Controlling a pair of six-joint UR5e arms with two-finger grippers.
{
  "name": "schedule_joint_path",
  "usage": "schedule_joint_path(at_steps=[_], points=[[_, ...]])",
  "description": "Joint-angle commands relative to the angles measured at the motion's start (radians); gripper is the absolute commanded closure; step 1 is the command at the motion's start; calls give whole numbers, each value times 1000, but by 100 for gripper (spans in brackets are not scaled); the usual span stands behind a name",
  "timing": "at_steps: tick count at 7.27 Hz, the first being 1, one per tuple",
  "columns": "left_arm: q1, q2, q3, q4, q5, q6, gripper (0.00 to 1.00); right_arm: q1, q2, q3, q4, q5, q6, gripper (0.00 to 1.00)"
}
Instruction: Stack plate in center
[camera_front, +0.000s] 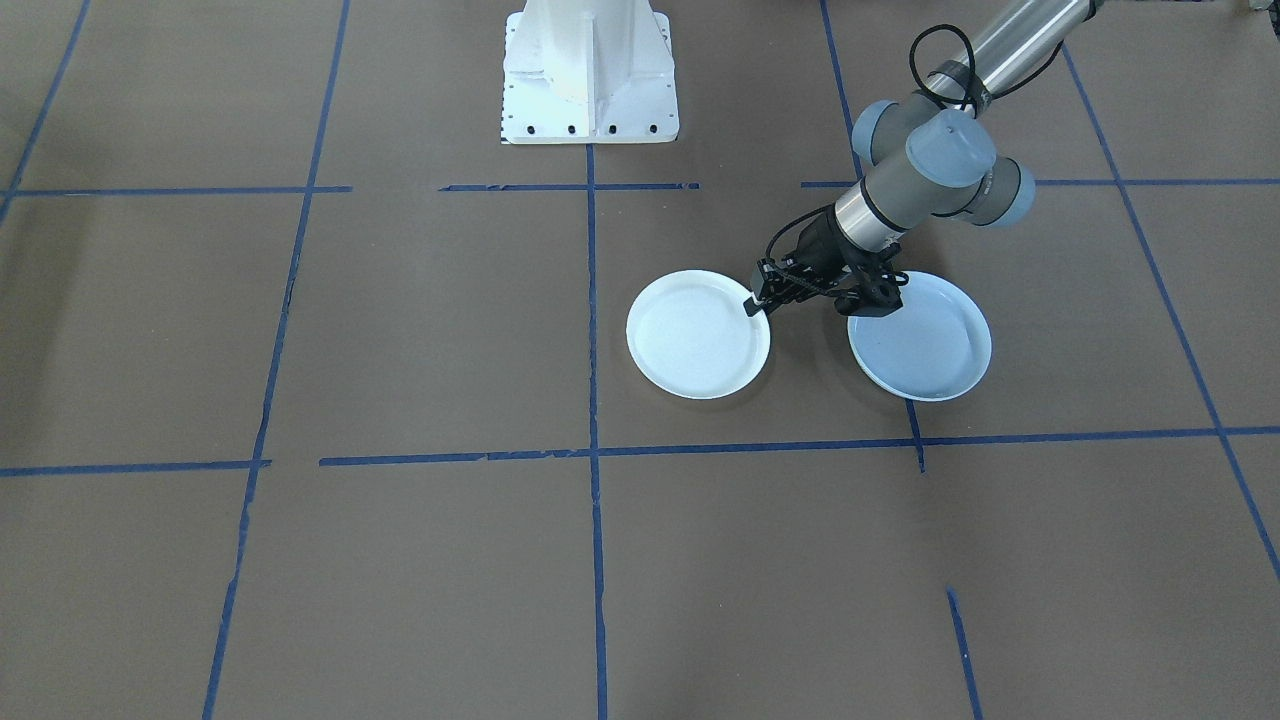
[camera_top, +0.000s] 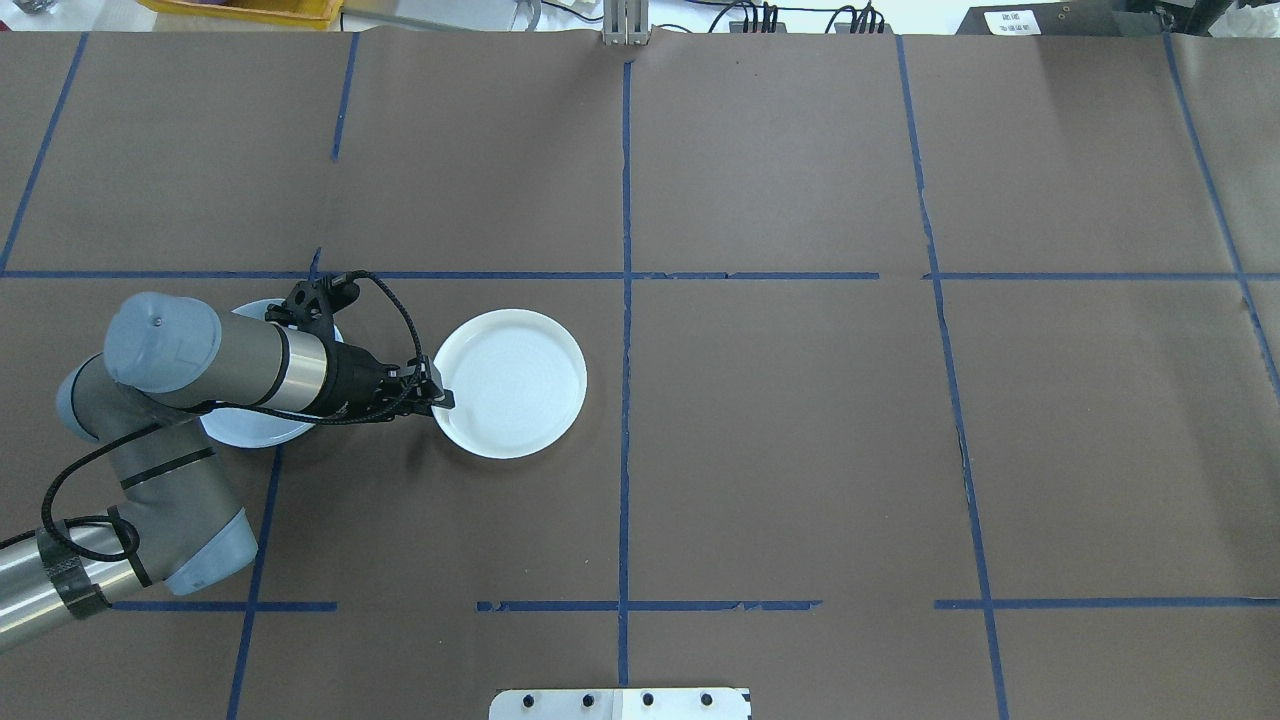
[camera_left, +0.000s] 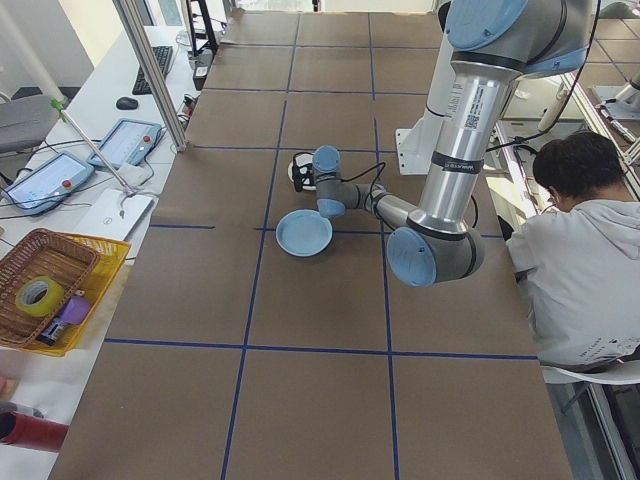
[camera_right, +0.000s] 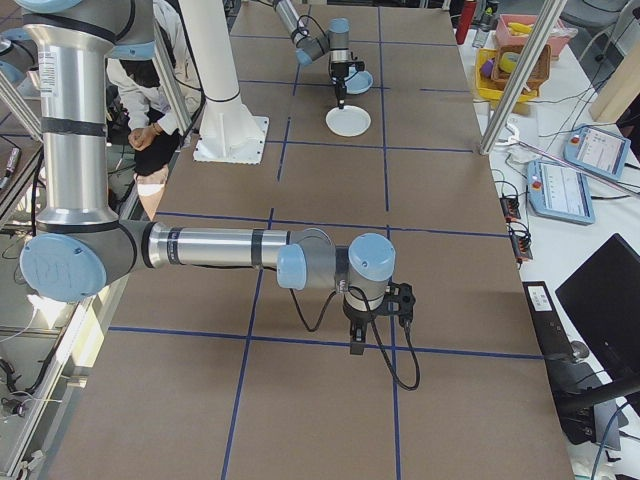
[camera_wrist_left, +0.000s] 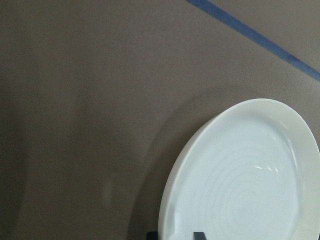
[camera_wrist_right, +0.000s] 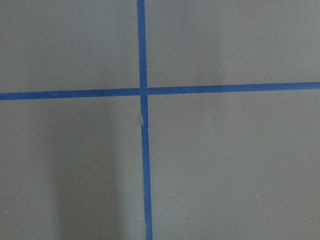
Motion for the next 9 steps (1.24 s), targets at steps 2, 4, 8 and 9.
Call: schedule_joint_path(at_steps=[2, 4, 8, 9], points=[[0, 3, -2, 1, -20, 4, 100, -1, 0, 0, 0, 0, 1, 0], [-44, 15, -32, -5, -142, 7, 100, -1, 0, 0, 0, -1, -1, 0], [-325, 150, -39, -3, -417, 290, 100, -1, 0, 0, 0, -1, 1, 0], [-385, 175, -13, -2, -461, 385, 100, -1, 0, 0, 0, -1, 1, 0]])
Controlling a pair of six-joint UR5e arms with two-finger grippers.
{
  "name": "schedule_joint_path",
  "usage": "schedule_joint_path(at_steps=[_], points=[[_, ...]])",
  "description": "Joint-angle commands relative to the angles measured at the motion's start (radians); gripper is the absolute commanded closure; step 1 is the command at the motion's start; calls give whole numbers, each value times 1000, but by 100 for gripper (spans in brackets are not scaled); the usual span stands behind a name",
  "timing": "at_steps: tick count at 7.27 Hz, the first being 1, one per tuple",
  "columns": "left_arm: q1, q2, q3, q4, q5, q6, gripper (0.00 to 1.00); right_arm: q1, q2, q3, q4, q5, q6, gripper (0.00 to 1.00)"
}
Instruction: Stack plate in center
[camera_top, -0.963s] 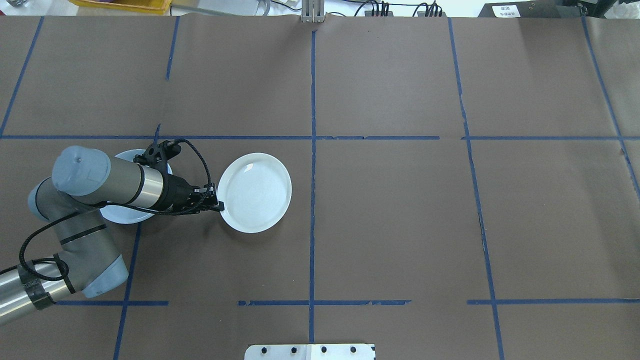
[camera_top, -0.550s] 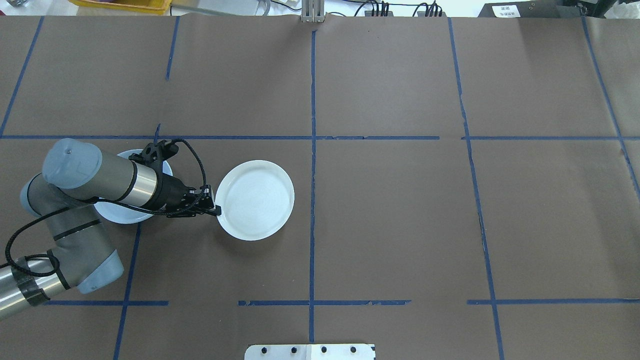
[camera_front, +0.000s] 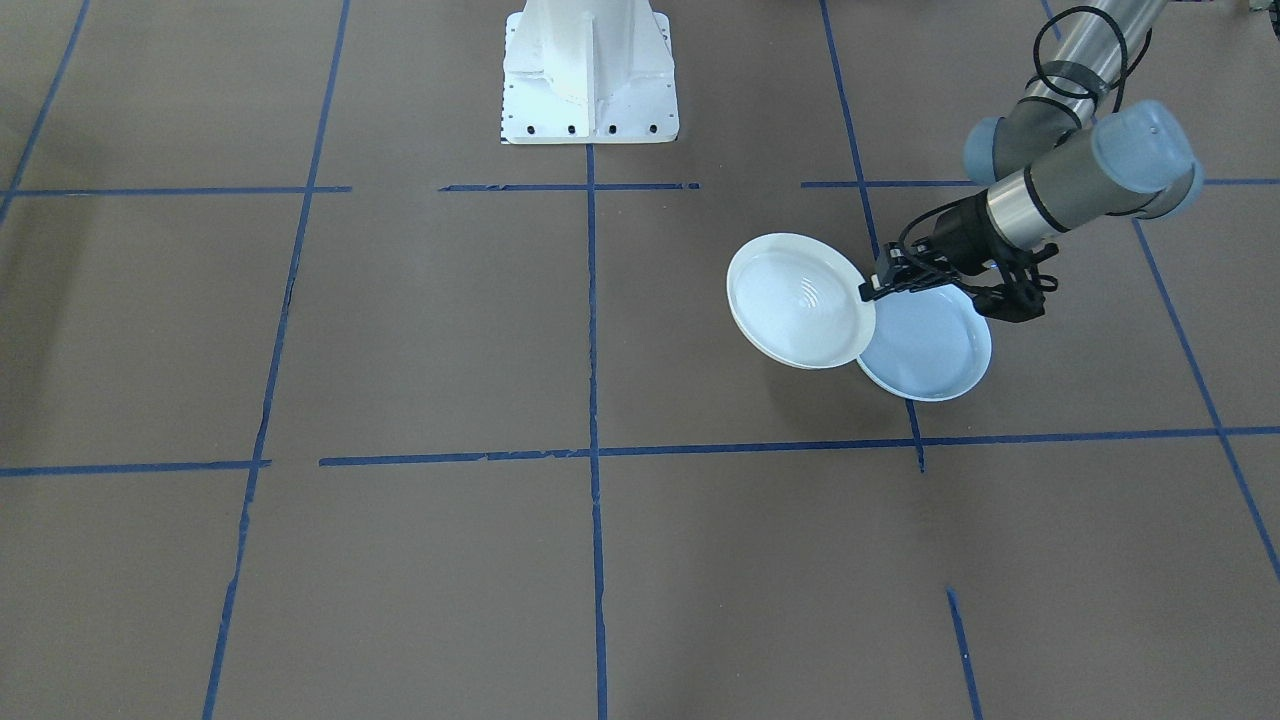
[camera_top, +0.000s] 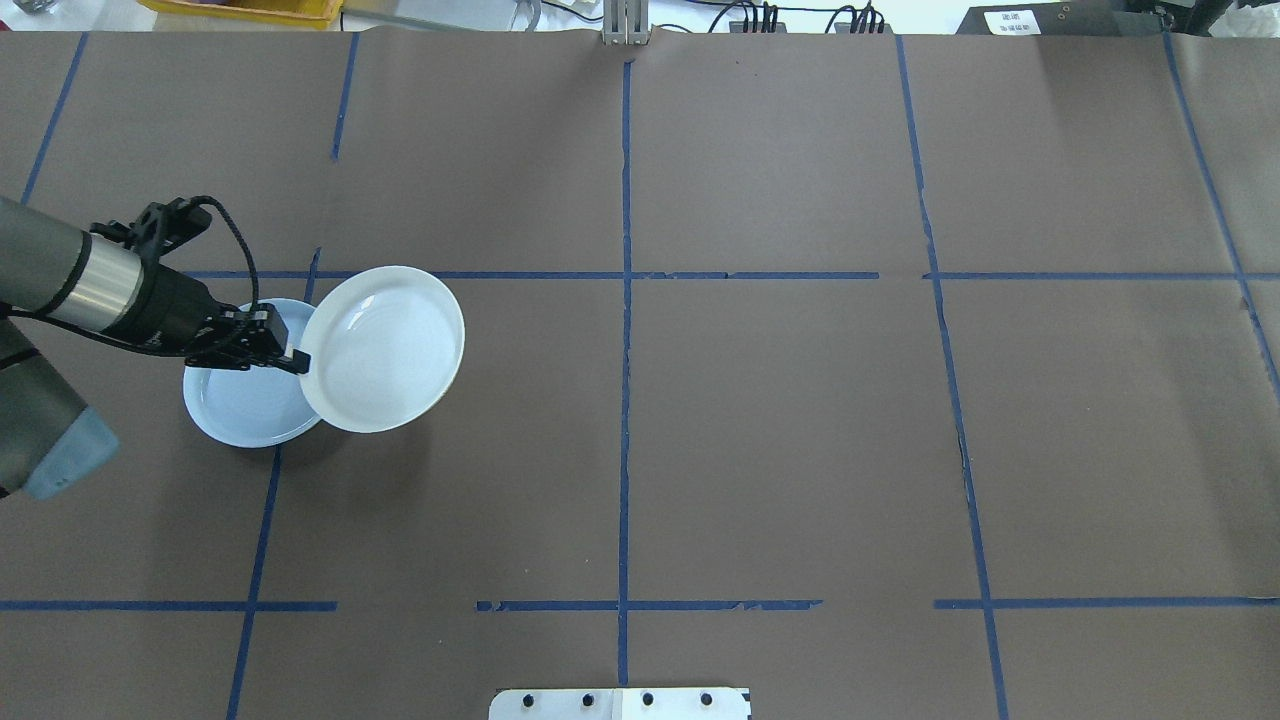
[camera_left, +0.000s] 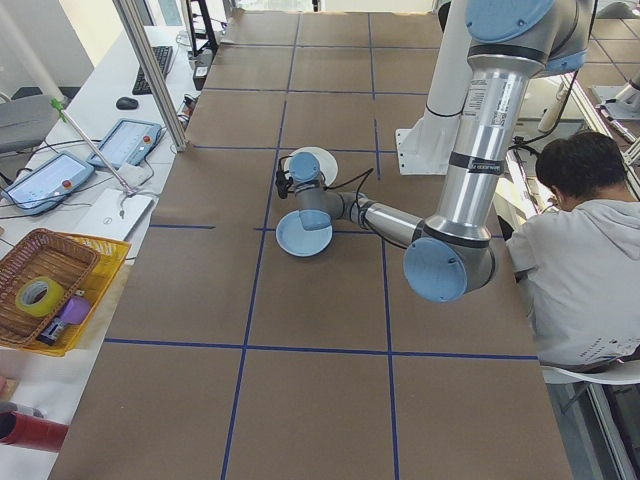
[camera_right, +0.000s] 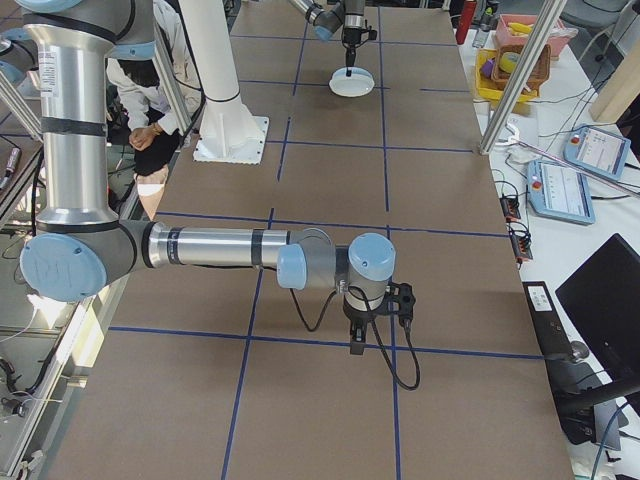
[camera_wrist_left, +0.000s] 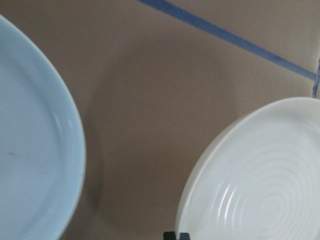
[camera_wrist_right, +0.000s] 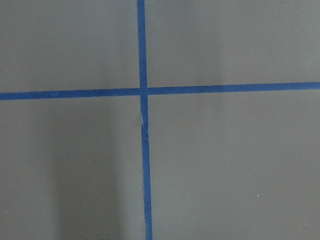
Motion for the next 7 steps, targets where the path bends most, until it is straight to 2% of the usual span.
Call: schedule_joint_path(at_steps=[1, 4, 7], points=[[-110, 52, 59, 1, -74, 186, 100, 0, 0, 0, 0, 0, -1, 0], [-119, 52, 171, -3, -74, 246, 100, 0, 0, 0, 0, 0, 0, 0], [-118, 68, 180, -6, -74, 248, 100, 0, 0, 0, 0, 1, 0, 0]])
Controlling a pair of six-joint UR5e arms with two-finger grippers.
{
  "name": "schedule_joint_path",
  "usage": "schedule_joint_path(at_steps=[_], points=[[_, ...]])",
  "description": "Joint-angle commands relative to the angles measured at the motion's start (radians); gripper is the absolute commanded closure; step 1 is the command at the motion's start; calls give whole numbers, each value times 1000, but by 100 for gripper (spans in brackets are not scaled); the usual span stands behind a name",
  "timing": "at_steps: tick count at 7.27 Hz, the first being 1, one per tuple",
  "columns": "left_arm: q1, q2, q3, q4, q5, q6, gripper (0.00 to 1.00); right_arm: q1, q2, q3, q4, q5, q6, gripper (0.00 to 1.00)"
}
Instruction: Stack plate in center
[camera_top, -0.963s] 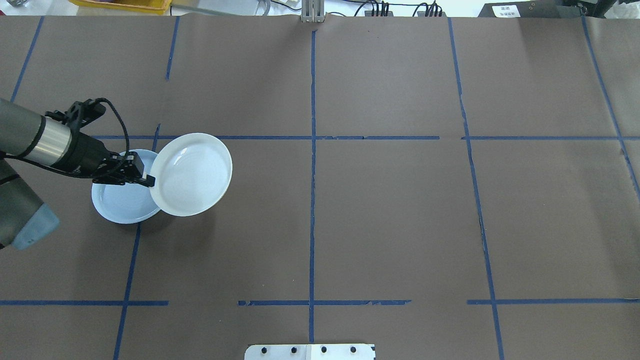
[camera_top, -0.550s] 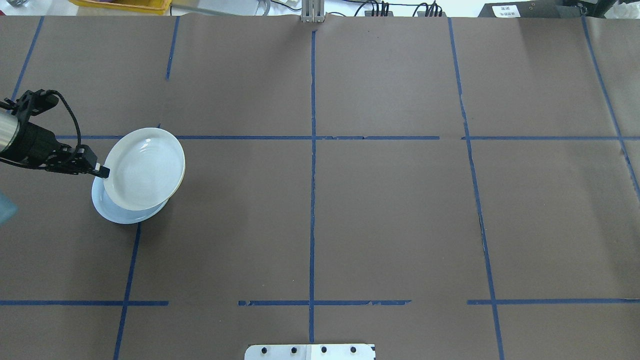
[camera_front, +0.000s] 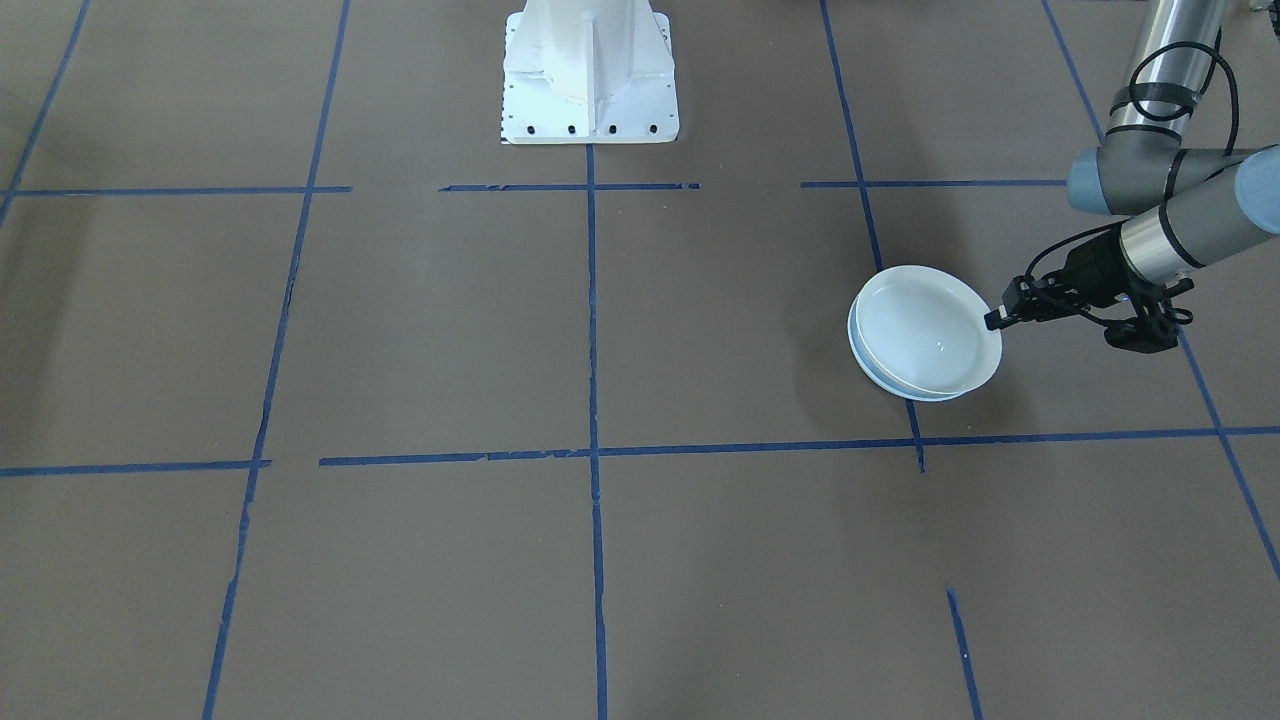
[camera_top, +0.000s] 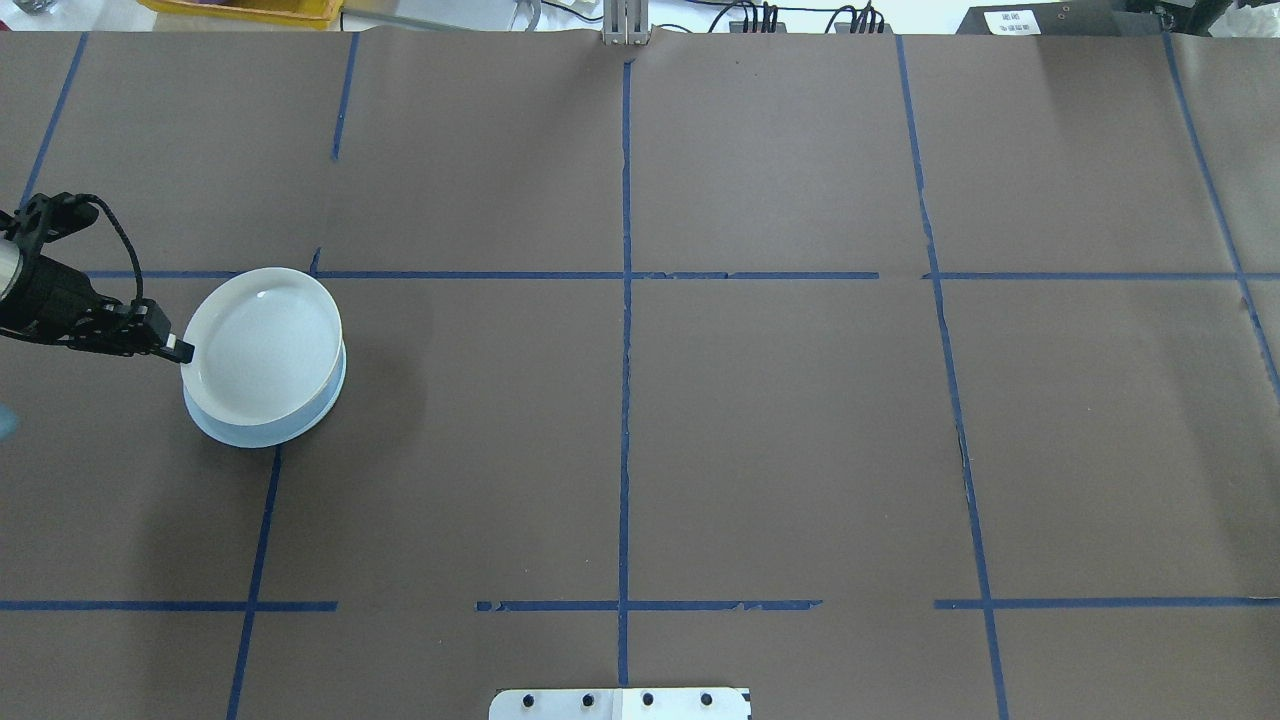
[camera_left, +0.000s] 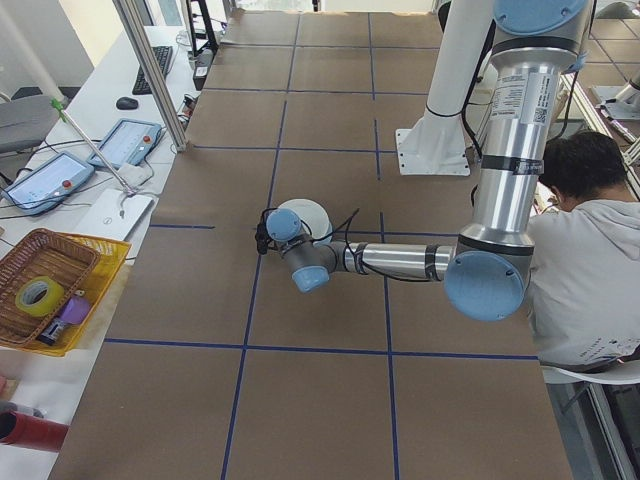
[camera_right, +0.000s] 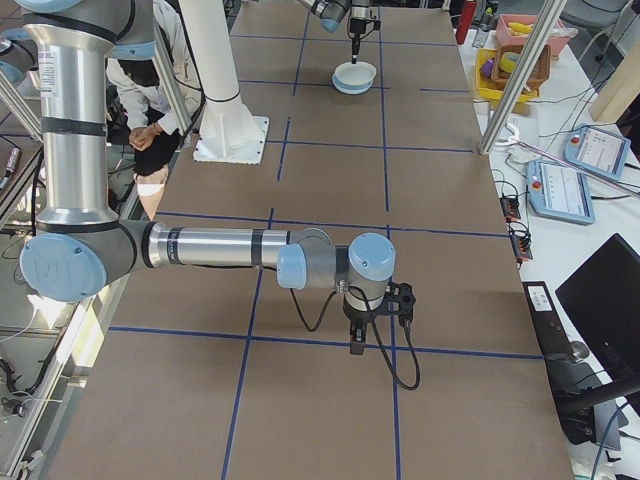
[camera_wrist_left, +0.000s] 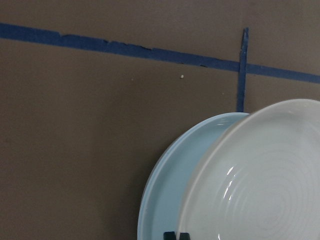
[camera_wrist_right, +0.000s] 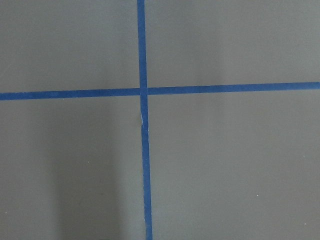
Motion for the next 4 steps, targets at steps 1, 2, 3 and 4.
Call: schedule_joint_path(at_steps=[1, 2, 3, 4], points=[[2, 27, 1, -3, -6, 22, 100, 0, 0, 0, 0, -1, 0, 0], [2, 34, 0, -3, -6, 35, 100, 0, 0, 0, 0, -1, 0, 0], [5, 34, 0, -1, -6, 35, 100, 0, 0, 0, 0, 1, 0, 0], [8, 21, -2, -3, -2, 30, 16, 0, 0, 0, 0, 1, -2, 0]])
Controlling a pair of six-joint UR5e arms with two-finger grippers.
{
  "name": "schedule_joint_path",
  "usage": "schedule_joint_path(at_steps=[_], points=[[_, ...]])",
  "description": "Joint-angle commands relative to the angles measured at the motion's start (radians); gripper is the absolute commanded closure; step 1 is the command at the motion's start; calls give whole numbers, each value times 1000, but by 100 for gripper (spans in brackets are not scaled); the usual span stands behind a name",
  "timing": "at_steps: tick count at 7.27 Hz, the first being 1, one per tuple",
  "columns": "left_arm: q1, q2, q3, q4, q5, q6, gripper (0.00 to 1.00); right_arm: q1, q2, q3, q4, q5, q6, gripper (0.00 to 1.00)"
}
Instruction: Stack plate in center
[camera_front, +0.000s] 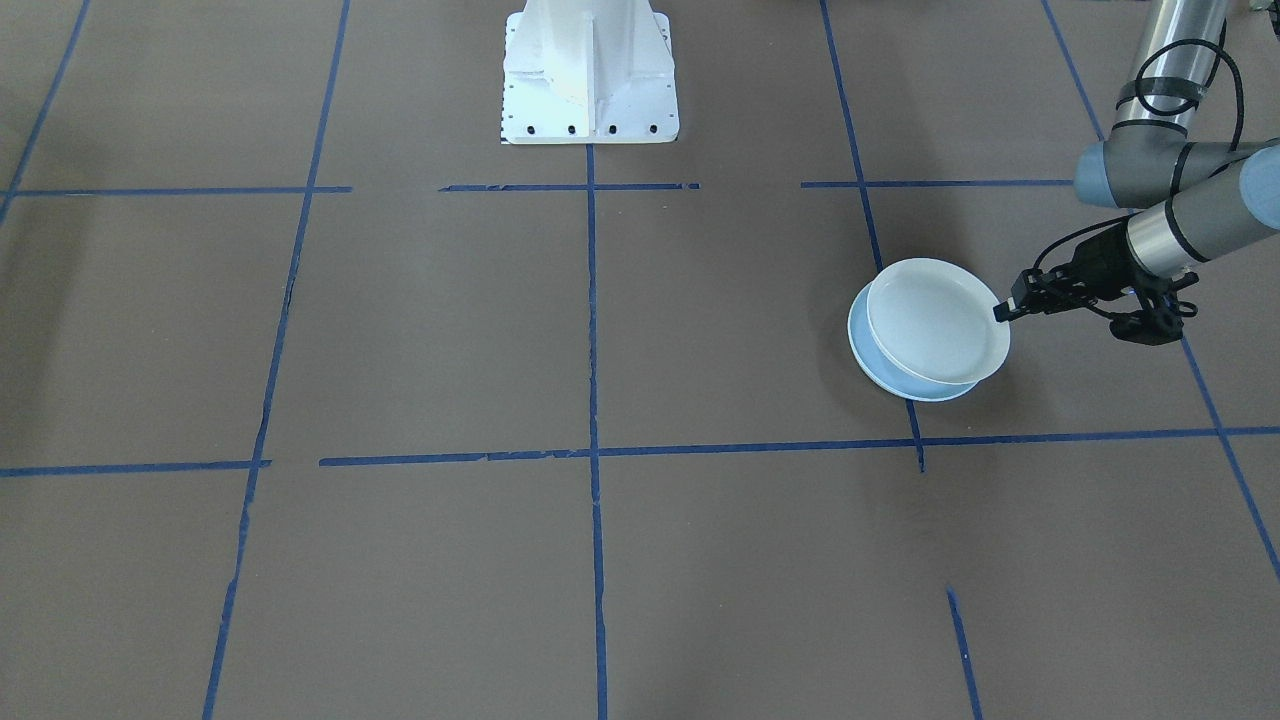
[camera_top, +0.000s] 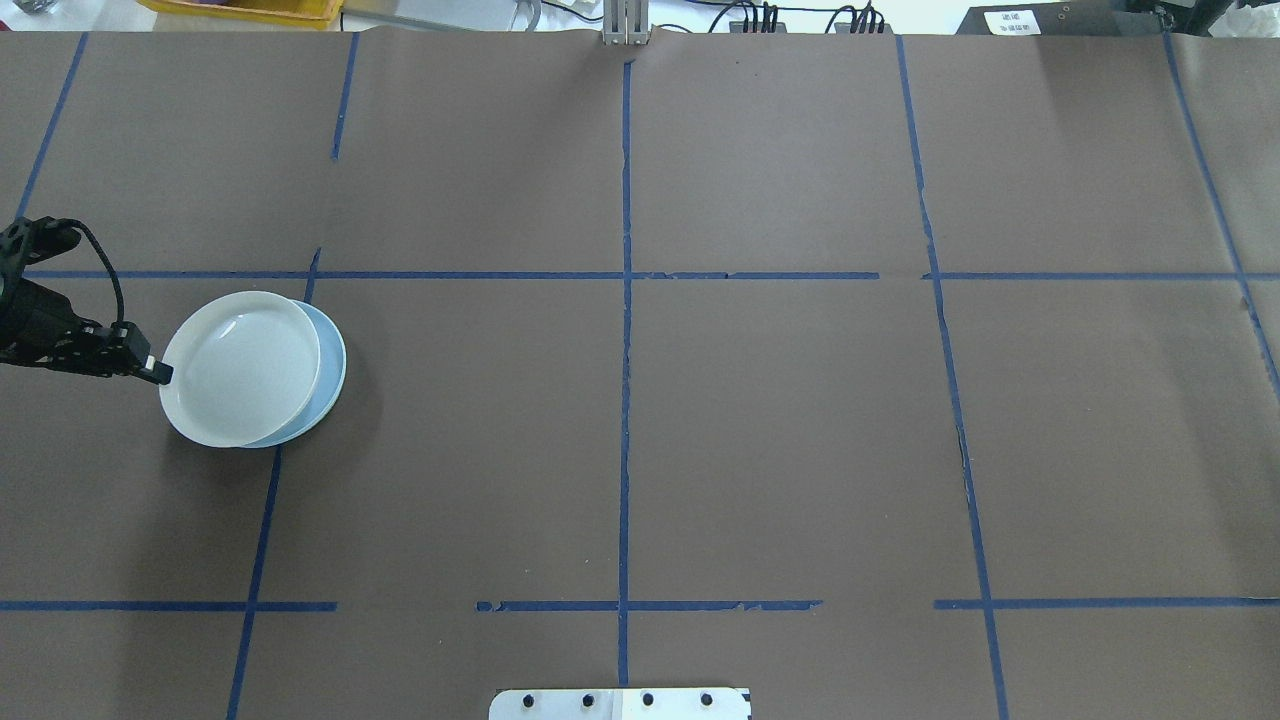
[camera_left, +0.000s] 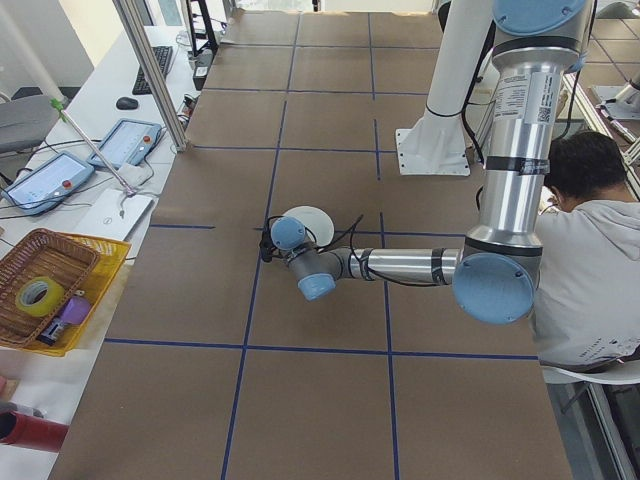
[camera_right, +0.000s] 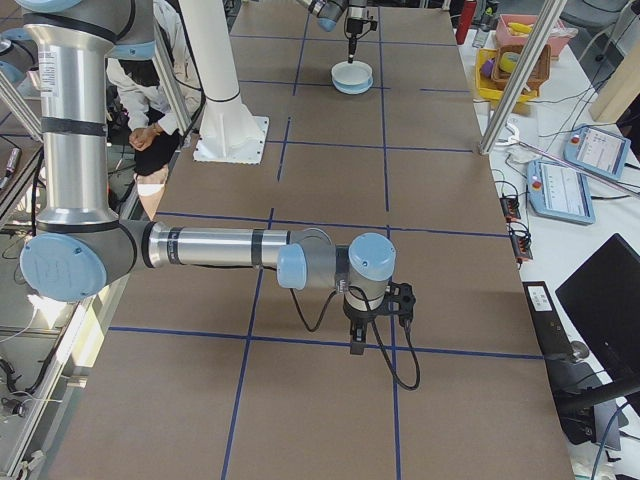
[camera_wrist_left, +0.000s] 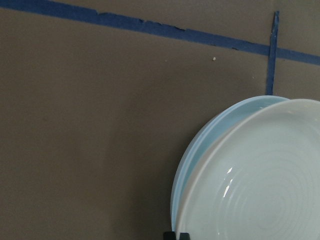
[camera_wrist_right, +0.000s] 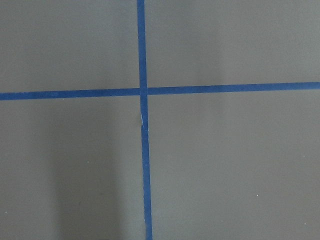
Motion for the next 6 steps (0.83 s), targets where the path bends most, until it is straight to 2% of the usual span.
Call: schedule_joint_path(at_steps=[1, 3, 4, 5, 6], points=[[3, -13, -3, 1, 0, -13, 0, 0, 0, 0, 0, 1, -1, 0], [-6, -4, -9, -1, -16, -10, 0, 0, 0, 0, 0, 1, -1, 0], [-73, 2, -7, 2, -41, 2, 0, 0, 0, 0, 0, 1, -1, 0], [-131, 6, -7, 4, -43, 29, 0, 0, 0, 0, 0, 1, 0, 0], [-147, 19, -4, 10, -43, 87, 0, 1, 0, 0, 0, -1, 0, 0]])
